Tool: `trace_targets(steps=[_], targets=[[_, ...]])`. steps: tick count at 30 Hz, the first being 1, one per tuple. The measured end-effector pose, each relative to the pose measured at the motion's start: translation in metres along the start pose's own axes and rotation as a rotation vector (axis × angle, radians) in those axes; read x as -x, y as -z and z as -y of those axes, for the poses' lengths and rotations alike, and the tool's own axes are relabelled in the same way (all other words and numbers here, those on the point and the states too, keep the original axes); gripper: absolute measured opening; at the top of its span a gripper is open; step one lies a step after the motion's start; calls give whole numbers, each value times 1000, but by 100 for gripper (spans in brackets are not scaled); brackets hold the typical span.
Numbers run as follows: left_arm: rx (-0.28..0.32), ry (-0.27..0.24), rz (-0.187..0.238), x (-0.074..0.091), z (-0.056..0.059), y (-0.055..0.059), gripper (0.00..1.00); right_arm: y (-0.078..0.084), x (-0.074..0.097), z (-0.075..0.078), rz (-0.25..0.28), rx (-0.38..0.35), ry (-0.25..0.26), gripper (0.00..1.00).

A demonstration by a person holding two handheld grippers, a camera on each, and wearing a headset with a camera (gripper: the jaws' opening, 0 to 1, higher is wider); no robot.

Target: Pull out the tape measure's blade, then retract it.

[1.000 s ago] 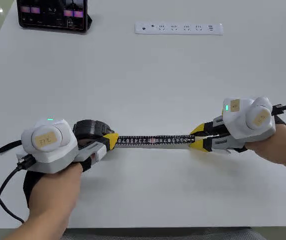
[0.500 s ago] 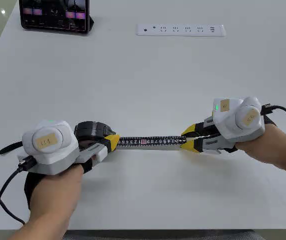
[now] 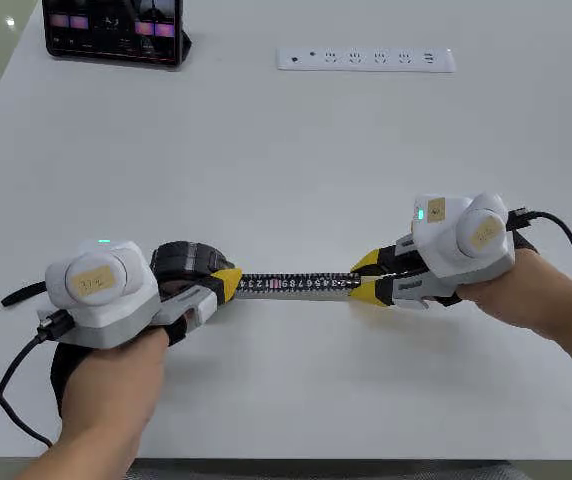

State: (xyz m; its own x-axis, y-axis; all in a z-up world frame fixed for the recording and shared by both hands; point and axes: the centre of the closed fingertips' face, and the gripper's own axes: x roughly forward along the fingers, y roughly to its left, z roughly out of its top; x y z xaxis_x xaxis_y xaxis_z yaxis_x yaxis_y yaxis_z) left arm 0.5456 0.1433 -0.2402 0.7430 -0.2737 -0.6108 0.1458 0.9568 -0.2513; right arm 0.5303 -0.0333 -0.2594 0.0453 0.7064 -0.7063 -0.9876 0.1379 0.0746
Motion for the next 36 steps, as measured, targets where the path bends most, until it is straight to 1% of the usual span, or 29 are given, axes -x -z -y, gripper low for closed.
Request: trace_targets(steps=[5, 13, 21, 29, 36], targets=[[7, 5, 4, 0, 0, 0, 59, -3, -5, -1, 4, -1, -6, 10], [16, 10, 6, 2, 1, 0, 59, -9, -14, -3, 27, -12, -20, 10], [25, 17, 6, 2, 2, 0, 59, -23, -26, -7, 57, -11, -37, 11], [28, 22, 8, 1, 2, 0, 59, -34, -36, -11, 71, -1, -56, 11], [28, 23, 4, 0, 2, 0, 59, -39, -45, -12, 80, 7, -73, 11]])
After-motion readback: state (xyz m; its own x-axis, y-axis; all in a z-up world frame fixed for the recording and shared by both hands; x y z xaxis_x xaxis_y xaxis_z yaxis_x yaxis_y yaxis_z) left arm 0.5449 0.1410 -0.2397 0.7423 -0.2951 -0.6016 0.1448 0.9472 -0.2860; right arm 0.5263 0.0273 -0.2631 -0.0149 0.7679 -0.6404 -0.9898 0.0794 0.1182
